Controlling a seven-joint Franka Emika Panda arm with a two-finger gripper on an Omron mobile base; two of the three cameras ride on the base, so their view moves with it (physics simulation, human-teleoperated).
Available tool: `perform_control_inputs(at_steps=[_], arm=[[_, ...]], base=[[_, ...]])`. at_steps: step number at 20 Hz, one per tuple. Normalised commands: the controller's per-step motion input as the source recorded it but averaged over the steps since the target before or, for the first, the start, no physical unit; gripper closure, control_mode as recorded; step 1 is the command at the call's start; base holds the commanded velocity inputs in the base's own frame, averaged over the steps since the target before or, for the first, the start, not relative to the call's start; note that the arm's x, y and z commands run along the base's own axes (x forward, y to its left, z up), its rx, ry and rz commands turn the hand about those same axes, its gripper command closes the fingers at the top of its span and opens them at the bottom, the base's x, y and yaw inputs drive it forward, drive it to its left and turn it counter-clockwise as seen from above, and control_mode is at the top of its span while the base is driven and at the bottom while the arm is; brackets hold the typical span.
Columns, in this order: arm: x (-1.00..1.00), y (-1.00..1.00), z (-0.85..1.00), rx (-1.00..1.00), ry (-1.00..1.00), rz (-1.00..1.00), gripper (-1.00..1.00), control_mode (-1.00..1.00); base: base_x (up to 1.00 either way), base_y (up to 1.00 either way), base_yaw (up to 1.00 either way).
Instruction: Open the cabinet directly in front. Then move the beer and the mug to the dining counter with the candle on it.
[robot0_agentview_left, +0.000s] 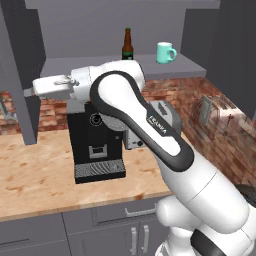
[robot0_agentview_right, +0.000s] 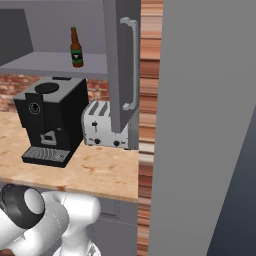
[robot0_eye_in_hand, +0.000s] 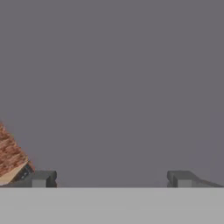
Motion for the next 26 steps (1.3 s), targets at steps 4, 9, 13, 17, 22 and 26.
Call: perform_control_inputs(at_steps=[4,9,13,17,22,26], arm=[[0.01,0.3,-0.09,0.2,0.04,0.04,-1.0,-1.0],[0.0,0.06,0.0,0.05,0.0,0.0,-1.0,-1.0],[-0.05,-0.14,0.24,0.0,-0.02,0.0,-1.0,-1.0],[-0.33,-0.67,0.75,-0.04,-0.07,0.0,-1.0,-1.0],[-0.39,-0.72,0.86,-0.2,-0.01,-0.07,-1.0,-1.0],[-0.47,-0.65,0.09,-0.42,0.0,-0.09,-1.0,-1.0]], base=[[0.0,0.0,0.0],[0.0,0.0,0.0],[0.0,0.0,0.0],[0.0,0.0,0.0],[0.0,0.0,0.0],[0.0,0.0,0.0]])
